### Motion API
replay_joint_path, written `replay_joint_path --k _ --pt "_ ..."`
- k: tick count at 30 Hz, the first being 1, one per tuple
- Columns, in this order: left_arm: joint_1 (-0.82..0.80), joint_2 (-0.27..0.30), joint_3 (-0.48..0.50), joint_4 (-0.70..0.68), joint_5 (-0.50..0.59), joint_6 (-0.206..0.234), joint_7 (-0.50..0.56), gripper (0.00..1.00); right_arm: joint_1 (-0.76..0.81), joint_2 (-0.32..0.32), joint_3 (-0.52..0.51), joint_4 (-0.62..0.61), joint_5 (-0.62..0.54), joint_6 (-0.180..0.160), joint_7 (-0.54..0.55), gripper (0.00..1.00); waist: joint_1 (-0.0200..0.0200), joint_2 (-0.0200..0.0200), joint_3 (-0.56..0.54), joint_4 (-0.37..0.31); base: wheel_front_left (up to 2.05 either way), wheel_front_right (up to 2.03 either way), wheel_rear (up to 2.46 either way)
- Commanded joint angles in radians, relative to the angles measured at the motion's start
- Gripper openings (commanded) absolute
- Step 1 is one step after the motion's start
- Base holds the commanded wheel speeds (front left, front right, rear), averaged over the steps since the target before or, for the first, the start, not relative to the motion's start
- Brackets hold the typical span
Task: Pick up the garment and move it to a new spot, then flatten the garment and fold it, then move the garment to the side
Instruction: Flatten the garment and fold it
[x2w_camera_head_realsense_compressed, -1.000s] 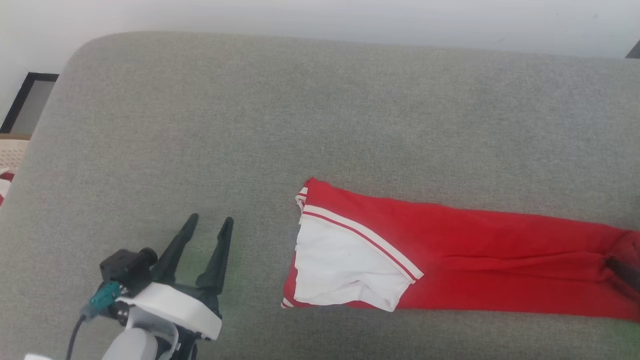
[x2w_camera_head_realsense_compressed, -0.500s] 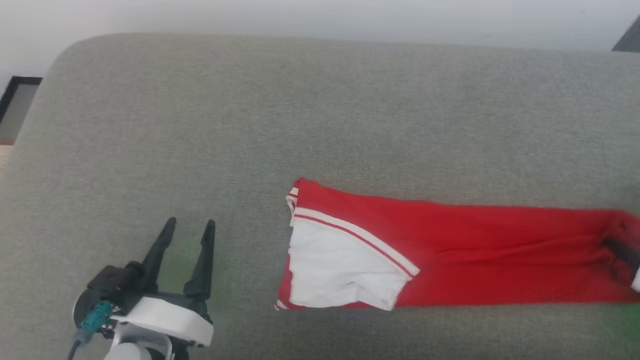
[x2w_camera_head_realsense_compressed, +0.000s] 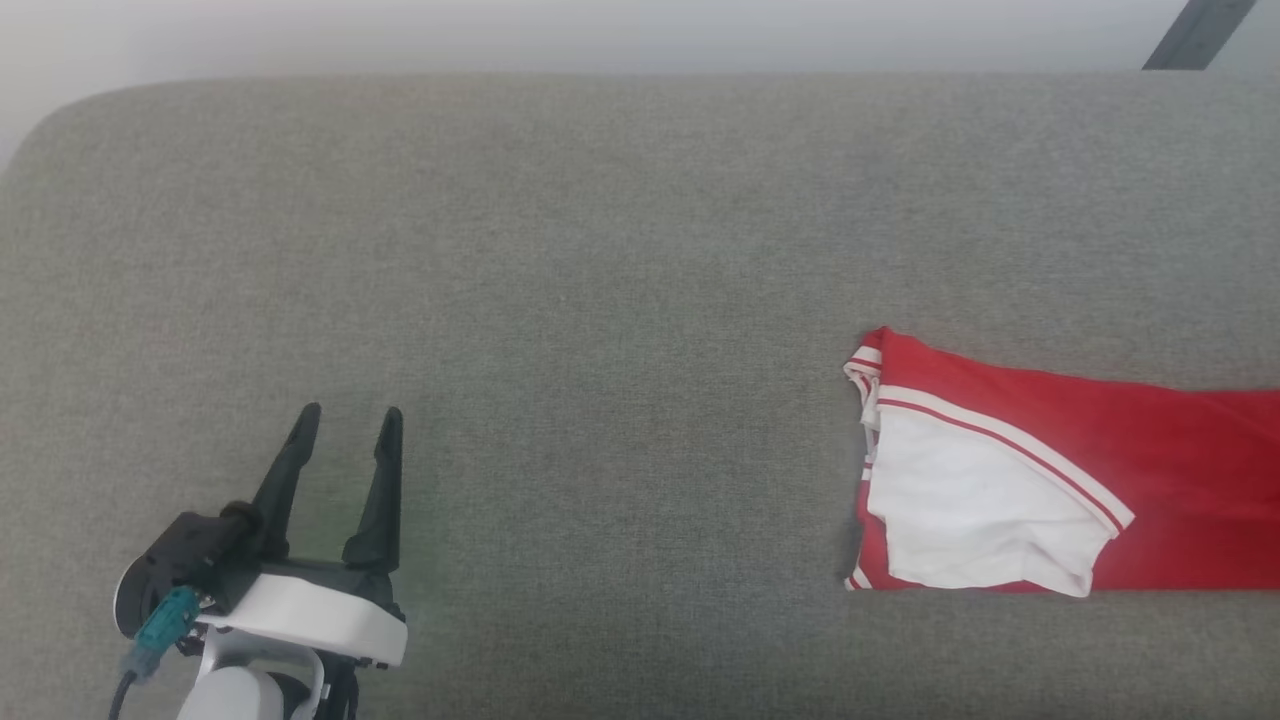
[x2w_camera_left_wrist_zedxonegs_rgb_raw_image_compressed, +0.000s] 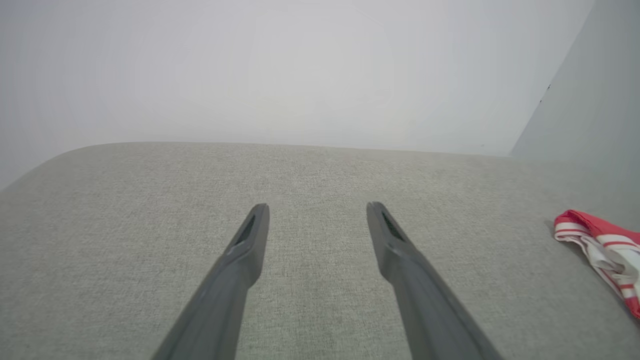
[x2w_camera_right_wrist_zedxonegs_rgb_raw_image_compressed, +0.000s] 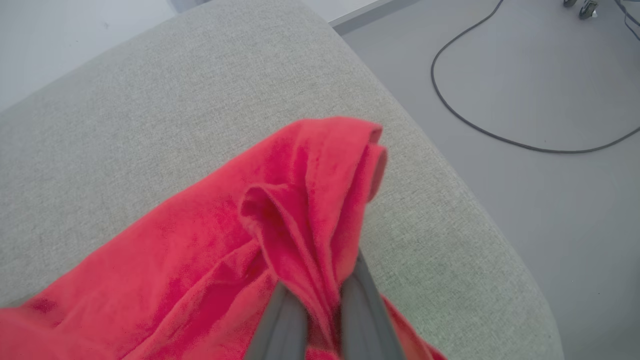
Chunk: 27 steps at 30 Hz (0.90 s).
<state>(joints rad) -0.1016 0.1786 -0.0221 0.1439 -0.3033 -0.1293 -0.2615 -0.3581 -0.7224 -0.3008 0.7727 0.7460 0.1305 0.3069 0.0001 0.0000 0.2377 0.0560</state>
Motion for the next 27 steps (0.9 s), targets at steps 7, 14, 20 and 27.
replay_joint_path --k 7,14,20,27 --pt "0.026 -0.009 0.004 -0.004 0.023 -0.001 -0.005 1.0 0.049 0.045 0.079 -0.126 -0.009 0.0 0.038 0.0 -0.0001 0.0 -0.035 -0.013 0.0 0.0 0.0" --pt "0.037 -0.026 -0.016 -0.007 0.025 -0.001 -0.005 1.0 0.114 0.124 0.287 -0.454 0.0 0.0 0.155 0.0 -0.0001 0.0 -0.05 0.009 0.0 0.0 0.0" --pt "0.011 -0.05 -0.06 0.006 0.016 -0.001 -0.005 1.0 0.102 0.196 0.453 -0.646 -0.009 0.0 0.261 0.0 -0.0001 0.0 -0.044 0.055 0.0 0.0 0.0" --pt "-0.018 -0.062 -0.093 0.007 0.009 -0.001 -0.005 1.0 0.076 0.225 0.555 -0.72 -0.02 0.0 0.329 0.0 -0.0001 0.0 -0.023 0.119 0.0 0.0 0.0"
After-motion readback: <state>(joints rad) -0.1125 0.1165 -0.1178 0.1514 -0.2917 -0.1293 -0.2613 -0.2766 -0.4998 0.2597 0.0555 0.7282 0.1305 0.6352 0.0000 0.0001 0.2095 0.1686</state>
